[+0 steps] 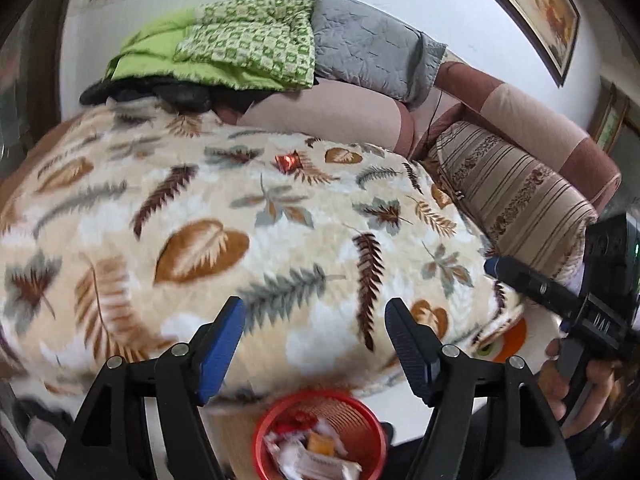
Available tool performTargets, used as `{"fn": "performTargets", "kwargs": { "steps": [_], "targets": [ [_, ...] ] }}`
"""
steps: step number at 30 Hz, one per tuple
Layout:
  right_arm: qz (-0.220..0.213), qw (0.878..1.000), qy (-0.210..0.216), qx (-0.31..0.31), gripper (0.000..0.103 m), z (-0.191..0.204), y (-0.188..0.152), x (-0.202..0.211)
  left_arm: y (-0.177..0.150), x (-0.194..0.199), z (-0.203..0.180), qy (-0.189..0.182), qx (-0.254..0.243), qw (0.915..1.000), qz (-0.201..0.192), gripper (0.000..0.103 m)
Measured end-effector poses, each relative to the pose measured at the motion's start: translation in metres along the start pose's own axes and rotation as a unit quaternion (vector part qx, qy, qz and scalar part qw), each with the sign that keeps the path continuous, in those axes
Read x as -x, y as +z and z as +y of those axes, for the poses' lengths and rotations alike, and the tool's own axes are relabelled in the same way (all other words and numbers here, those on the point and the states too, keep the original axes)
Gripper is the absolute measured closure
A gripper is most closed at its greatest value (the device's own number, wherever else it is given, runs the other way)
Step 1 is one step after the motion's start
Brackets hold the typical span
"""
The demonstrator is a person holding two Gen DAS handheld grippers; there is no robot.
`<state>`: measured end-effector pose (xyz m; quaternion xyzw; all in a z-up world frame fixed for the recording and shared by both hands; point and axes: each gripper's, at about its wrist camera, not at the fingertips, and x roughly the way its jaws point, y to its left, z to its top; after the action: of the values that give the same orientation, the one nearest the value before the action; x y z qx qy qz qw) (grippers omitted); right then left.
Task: Collect trash
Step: 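Grasp the red candy wrapper with the left tool while the right tool grasps the purple foil ball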
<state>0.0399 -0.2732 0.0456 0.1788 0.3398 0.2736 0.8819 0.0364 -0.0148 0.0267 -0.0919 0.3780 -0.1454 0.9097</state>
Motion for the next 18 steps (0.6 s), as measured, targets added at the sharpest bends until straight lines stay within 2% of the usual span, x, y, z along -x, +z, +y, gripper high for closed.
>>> {"fn": "performTargets", "kwargs": {
  "steps": [2,7,10,13,18],
  "targets": [
    [0.002,1.000,0.007,-0.019,0.040,-0.014,0.021,-0.014,0.017,-0.014,-0.004,0.008,-0.023,0.9997,0.004,0.027],
    [0.020,0.998,0.027,-0.062,0.039,-0.059,0.073,-0.063,0.068,-0.064,-0.007,-0.010,-0.077,0.9970,0.003,0.027],
    [0.038,0.996,0.034,-0.072,0.039,-0.084,0.102,-0.101,0.099,-0.098,-0.007,0.005,-0.103,0.9946,-0.012,0.027],
    [0.046,0.994,0.038,-0.091,0.039,-0.122,0.132,-0.147,0.132,-0.154,0.000,0.026,-0.123,0.9919,-0.014,0.027],
    [0.058,0.992,0.024,-0.106,0.039,-0.172,0.163,-0.211,0.164,-0.244,0.016,0.035,-0.121,0.9921,0.005,0.027]
  ]
}}
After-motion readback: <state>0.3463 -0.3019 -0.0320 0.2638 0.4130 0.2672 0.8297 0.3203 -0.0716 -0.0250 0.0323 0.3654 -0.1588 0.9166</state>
